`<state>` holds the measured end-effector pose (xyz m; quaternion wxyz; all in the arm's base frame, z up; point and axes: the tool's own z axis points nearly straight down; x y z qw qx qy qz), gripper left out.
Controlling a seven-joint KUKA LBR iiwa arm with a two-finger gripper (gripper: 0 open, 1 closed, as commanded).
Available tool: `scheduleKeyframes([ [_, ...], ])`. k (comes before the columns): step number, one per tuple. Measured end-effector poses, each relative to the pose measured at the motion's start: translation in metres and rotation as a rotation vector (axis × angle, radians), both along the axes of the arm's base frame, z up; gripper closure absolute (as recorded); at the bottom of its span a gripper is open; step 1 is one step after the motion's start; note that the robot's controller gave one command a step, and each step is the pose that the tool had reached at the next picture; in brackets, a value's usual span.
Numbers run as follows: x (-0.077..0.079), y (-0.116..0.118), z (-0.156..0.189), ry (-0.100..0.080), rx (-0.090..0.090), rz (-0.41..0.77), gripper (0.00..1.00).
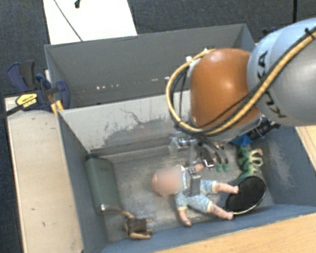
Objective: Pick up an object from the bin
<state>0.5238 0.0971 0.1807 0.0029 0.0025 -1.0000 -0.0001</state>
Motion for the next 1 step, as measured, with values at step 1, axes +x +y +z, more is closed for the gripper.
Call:
scheduleKeyframes([
  [1,0.0017,-0.0005,0.0045,-0.008,0.001,-0.003,0.0],
])
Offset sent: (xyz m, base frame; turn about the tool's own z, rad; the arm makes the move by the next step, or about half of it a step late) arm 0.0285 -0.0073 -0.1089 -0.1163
